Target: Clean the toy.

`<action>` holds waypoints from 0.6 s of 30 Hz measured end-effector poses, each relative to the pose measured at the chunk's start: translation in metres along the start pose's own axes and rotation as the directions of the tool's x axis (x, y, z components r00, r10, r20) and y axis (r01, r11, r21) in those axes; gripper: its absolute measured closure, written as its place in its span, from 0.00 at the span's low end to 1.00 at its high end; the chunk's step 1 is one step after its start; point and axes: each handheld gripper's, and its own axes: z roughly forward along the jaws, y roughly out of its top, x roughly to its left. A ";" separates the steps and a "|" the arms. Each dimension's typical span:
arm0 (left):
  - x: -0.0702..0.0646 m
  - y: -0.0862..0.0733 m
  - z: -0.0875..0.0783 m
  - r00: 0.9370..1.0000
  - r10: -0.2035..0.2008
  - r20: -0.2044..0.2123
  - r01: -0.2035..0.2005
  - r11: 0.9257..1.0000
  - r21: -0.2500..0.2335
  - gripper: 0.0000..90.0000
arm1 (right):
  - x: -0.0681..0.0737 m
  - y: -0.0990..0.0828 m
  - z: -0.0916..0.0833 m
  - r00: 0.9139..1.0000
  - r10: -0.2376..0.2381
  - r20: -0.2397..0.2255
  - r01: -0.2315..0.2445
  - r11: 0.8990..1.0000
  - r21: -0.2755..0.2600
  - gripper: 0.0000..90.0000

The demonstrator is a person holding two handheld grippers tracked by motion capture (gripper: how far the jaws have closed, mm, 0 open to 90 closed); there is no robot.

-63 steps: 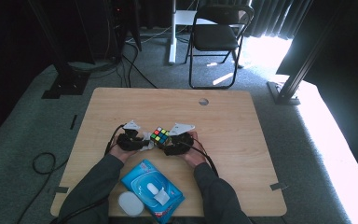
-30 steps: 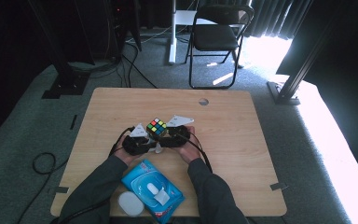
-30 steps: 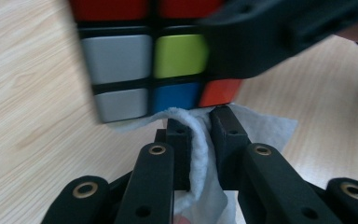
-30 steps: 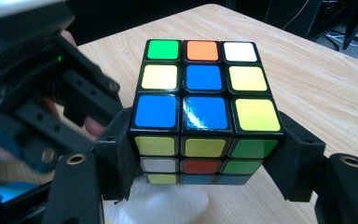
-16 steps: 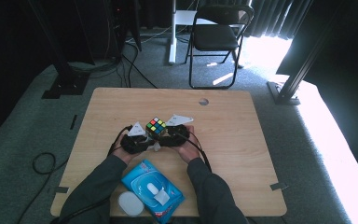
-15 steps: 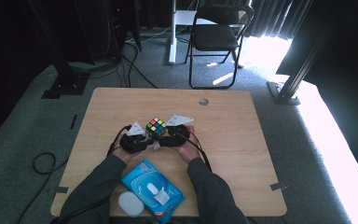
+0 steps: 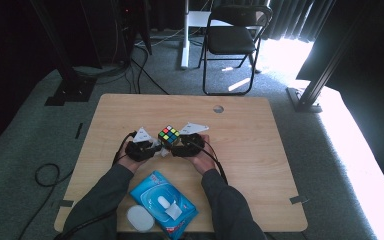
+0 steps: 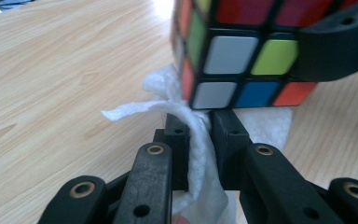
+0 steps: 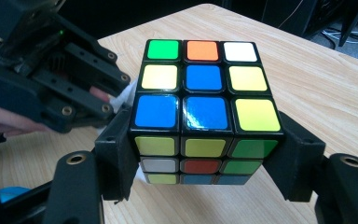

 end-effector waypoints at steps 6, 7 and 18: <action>-0.011 0.002 0.005 0.998 0.052 0.047 -0.052 0.999 0.000 0.87 | -0.002 0.001 0.000 1.000 0.018 -0.001 -0.018 1.000 -0.007 0.38; -0.013 0.003 0.006 0.997 0.061 0.054 -0.061 0.998 0.000 0.87 | -0.002 0.001 0.000 1.000 0.020 -0.001 -0.020 1.000 -0.008 0.38; -0.021 0.005 0.010 0.992 0.111 0.064 -0.113 0.994 0.014 0.87 | -0.001 0.003 0.001 1.000 0.027 -0.008 -0.028 0.999 -0.019 0.38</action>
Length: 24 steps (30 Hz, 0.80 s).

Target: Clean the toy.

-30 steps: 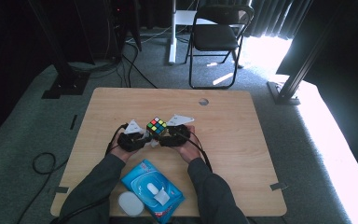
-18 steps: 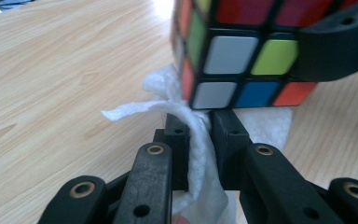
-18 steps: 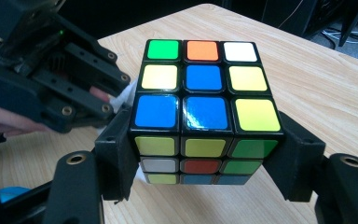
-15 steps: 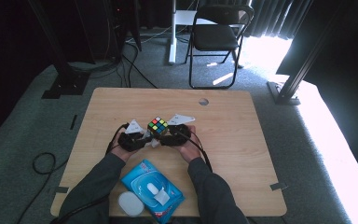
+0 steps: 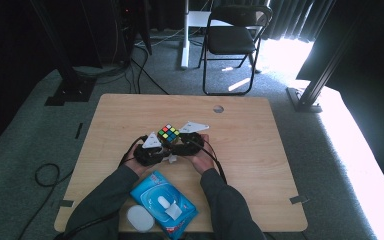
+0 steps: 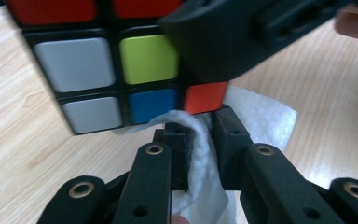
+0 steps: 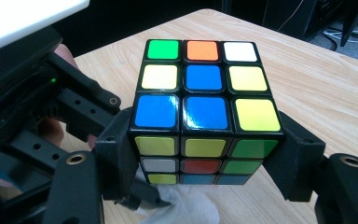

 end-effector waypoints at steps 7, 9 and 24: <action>0.013 -0.005 -0.006 0.996 -0.066 -0.060 0.064 0.997 -0.030 0.87 | 0.000 -0.001 -0.001 1.000 -0.004 -0.005 0.004 1.000 0.003 0.38; 0.021 -0.008 -0.010 0.991 -0.099 -0.092 0.095 0.994 -0.045 0.87 | -0.001 -0.002 -0.002 1.000 -0.001 -0.007 0.001 1.000 0.004 0.38; 0.032 -0.015 -0.027 0.974 -0.167 -0.153 0.154 0.983 -0.097 0.86 | -0.008 -0.014 -0.005 1.000 0.012 0.020 -0.013 1.000 0.024 0.38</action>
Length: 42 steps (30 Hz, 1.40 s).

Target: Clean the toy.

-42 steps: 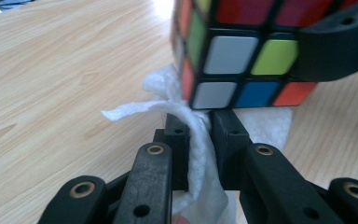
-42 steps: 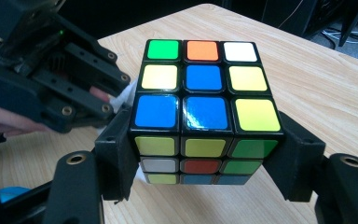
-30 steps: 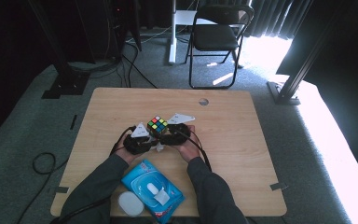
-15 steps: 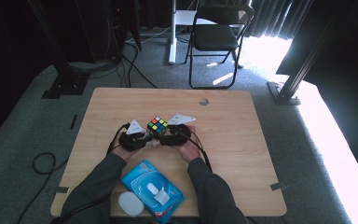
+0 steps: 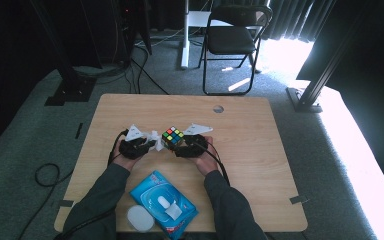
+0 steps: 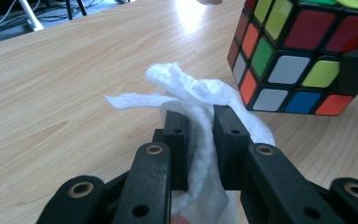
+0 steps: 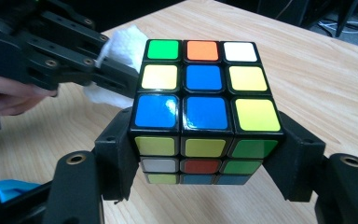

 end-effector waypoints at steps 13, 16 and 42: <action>-0.004 -0.005 -0.001 1.000 0.006 0.010 -0.006 1.000 0.006 0.85 | 0.001 -0.023 0.015 0.992 0.023 0.127 -0.034 0.996 0.082 0.38; -0.006 -0.005 -0.001 1.000 0.010 0.014 -0.010 1.000 0.007 0.85 | 0.001 -0.027 0.018 0.989 0.035 0.146 -0.048 0.995 0.088 0.38; -0.010 -0.006 0.002 0.999 0.022 0.024 -0.022 1.000 0.013 0.83 | 0.006 -0.032 0.032 0.978 0.062 0.198 -0.091 0.986 0.139 0.33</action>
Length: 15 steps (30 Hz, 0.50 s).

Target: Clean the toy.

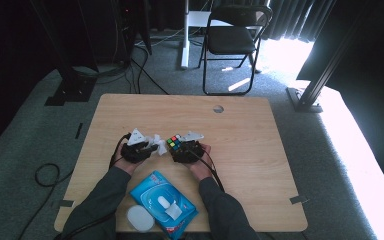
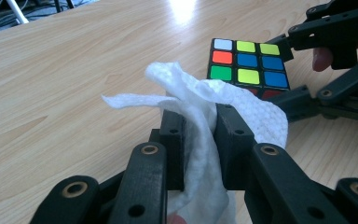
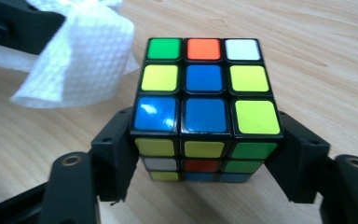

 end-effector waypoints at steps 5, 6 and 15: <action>0.000 -0.001 0.000 1.000 -0.002 -0.003 0.002 1.000 -0.001 0.83 | 0.000 0.002 -0.009 1.000 -0.014 -0.009 0.014 1.000 -0.024 0.27; 0.000 -0.001 0.000 1.000 -0.003 -0.003 0.003 1.000 -0.001 0.83 | 0.000 0.003 -0.012 1.000 -0.016 -0.011 0.015 0.999 -0.032 0.28; 0.000 -0.001 0.000 1.000 -0.011 -0.008 0.011 1.000 -0.004 0.82 | -0.011 0.014 -0.033 1.000 -0.007 -0.029 0.003 0.991 -0.132 0.46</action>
